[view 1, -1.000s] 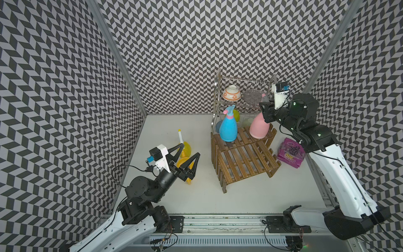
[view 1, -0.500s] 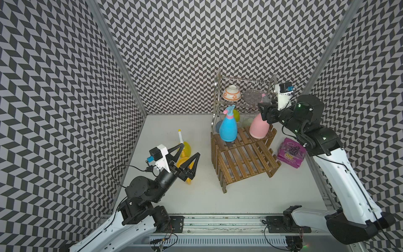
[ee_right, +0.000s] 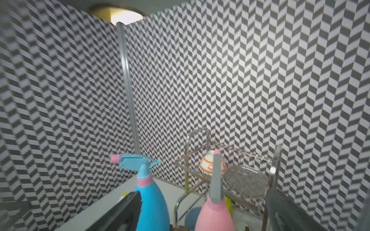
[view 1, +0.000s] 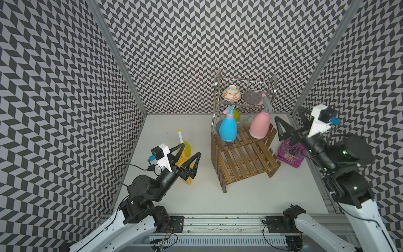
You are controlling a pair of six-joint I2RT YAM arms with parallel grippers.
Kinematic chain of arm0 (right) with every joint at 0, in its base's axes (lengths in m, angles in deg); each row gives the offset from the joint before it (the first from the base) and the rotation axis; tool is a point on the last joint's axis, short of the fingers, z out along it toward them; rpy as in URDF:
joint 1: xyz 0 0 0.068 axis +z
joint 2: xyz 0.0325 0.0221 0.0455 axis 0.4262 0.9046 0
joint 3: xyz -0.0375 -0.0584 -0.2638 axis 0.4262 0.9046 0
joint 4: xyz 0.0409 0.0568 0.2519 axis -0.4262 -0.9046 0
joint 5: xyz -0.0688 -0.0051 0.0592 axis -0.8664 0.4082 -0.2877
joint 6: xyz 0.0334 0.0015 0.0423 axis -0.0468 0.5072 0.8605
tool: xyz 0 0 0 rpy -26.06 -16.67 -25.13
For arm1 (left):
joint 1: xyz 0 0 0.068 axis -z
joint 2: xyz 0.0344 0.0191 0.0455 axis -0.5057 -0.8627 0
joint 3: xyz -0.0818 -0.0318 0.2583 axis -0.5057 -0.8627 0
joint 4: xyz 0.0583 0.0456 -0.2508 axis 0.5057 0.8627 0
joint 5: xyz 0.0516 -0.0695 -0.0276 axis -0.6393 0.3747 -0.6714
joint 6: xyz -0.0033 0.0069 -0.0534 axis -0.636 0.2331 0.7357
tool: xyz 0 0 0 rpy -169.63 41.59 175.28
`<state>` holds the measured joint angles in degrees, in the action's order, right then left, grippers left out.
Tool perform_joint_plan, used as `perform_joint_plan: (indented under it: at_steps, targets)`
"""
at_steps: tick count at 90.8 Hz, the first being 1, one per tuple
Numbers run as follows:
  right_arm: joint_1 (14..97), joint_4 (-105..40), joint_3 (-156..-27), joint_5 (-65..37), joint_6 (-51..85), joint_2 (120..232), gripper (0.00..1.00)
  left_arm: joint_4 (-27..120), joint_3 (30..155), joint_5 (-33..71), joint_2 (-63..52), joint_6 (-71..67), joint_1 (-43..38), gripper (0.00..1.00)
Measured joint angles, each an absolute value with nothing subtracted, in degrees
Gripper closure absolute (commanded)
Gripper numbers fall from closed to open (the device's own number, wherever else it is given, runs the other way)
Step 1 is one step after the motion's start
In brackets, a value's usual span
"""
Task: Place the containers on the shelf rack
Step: 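Place the container on the shelf, then pick up a container from the center of the board.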
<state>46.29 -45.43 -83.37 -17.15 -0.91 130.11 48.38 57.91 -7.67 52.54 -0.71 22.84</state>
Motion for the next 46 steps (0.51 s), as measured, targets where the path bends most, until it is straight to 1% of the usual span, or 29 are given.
perform_joint_plan:
  at_steps: [8, 21, 33, 46]
  targets:
    - [46.24, -39.71, -77.66, -9.85, 0.03, 125.96, 0.00, 48.45, 57.99, -7.86, 50.81, -0.34, 22.84, 0.00]
    - [46.24, -33.30, -69.29, 0.80, 3.77, 122.85, 0.00, 48.91, 58.06, -8.04, 47.40, 0.14, 22.84, 0.00]
    - [46.24, -30.88, -63.65, 5.67, 7.46, 120.36, 0.00, 50.20, 58.58, -8.83, 45.48, 0.93, 22.84, 0.00]
    - [46.24, -29.43, -61.05, 8.53, 9.93, 118.26, 0.00, 51.84, 60.64, -9.81, 43.47, 1.94, 22.84, 0.00]
